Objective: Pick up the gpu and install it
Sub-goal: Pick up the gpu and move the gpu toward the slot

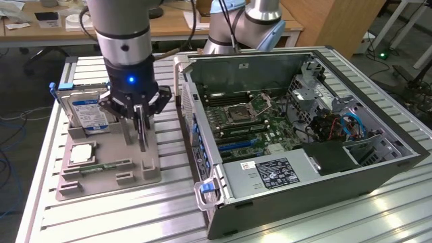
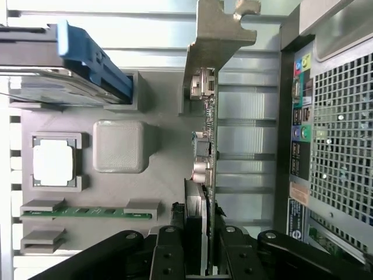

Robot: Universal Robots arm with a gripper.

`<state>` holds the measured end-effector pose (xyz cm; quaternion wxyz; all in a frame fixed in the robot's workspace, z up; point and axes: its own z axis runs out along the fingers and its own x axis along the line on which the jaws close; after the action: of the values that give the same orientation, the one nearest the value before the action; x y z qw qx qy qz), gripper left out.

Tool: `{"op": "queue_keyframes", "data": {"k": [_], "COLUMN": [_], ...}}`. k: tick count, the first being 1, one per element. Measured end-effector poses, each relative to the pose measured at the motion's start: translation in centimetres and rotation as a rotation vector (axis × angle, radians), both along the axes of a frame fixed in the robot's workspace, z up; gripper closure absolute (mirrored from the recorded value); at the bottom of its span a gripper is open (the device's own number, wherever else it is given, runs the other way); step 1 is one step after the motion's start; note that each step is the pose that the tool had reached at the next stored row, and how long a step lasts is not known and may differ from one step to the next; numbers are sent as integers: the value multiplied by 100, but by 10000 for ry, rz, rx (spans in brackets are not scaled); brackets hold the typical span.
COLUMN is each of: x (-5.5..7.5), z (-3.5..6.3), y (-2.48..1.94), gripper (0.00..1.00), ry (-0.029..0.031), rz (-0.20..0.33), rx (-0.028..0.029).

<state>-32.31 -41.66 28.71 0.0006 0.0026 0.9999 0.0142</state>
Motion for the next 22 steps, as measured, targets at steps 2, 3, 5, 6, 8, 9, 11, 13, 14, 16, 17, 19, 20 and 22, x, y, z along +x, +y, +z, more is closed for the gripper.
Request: {"op": "queue_keyframes", "data": {"k": [2, 3, 5, 6, 8, 9, 11, 13, 14, 16, 17, 19, 20, 22], "x": [0, 0, 0, 0, 0, 0, 0, 0, 0, 0, 0, 0, 0, 0], "z": [87, 132, 222, 271, 360, 405, 495, 590, 635, 724, 769, 857, 907, 995], "y": [0, 0, 0, 0, 0, 0, 0, 0, 0, 0, 0, 0, 0, 0], "gripper": [73, 73, 73, 73, 73, 73, 73, 73, 73, 73, 73, 73, 73, 73], "ry": [-1, -1, -1, 0, -2, -1, -1, -1, 0, -2, 0, -2, -1, -1], "rz": [1, 1, 0, 1, 1, 1, 1, 0, 1, 0, 0, 1, 0, 1], "rx": [1, 1, 1, 0, 1, 1, 1, 0, 0, 1, 0, 1, 1, 0]}}
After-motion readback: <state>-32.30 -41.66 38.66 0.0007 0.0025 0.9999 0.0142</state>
